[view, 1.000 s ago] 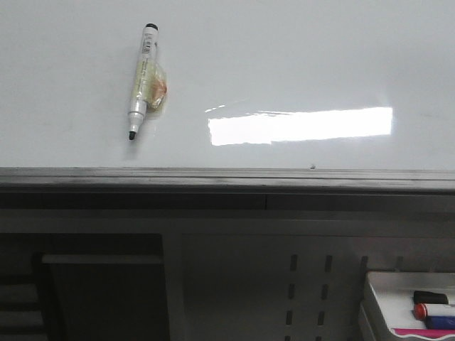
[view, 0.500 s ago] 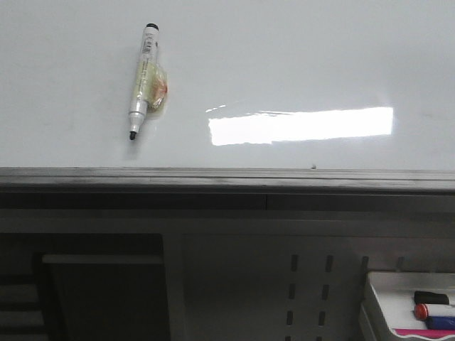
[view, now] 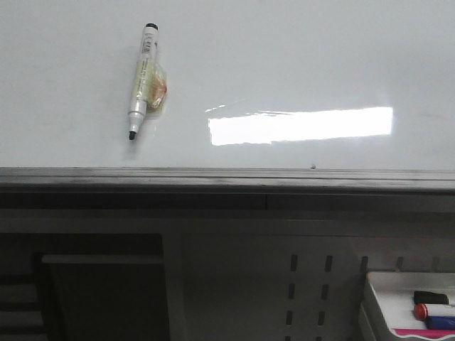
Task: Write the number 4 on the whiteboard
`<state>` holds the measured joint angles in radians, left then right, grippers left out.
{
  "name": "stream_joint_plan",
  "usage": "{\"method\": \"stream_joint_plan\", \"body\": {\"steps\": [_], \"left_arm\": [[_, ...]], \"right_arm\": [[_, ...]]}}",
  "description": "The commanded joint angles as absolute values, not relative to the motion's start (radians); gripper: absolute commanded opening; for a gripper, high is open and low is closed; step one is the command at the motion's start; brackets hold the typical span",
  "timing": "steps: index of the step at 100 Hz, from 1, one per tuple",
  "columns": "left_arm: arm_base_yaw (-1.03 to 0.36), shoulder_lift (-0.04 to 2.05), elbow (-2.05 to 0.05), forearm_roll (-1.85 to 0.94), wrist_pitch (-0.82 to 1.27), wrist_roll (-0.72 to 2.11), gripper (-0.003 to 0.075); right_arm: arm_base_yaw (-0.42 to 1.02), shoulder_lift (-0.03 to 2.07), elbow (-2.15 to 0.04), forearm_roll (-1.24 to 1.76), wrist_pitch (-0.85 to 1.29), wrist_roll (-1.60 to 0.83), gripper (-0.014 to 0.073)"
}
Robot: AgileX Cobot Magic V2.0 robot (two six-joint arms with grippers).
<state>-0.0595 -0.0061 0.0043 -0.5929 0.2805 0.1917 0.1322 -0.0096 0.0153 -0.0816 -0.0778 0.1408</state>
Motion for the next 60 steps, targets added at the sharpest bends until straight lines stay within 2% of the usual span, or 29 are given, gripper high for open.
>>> {"method": "stream_joint_plan", "body": {"steps": [1,24,36,51,55,60], "left_arm": [[-0.058,-0.030,0.039,-0.779,0.124,0.194,-0.0020],[-0.058,-0.030,0.035,-1.030,0.072,0.194,-0.0020],[-0.058,-0.027,-0.019,-0.973,0.141,0.271,-0.0020],[-0.058,0.070,-0.167,-0.827,0.249,0.414,-0.0017],[-0.058,0.112,-0.209,-0.790,0.273,0.445,-0.0003],[-0.058,0.189,-0.274,-0.750,0.319,0.485,0.0057]], "right_arm": [[0.127,-0.026,0.031,0.037,-0.130,0.138,-0.0064],[0.127,-0.026,-0.018,0.129,-0.123,0.138,-0.0064],[0.127,-0.022,-0.112,0.139,-0.081,0.138,-0.0064],[0.127,0.037,-0.273,0.114,0.150,0.138,-0.0062],[0.127,0.067,-0.310,0.104,0.207,0.132,-0.0051],[0.127,0.103,-0.347,0.104,0.253,0.102,-0.0011]]}}
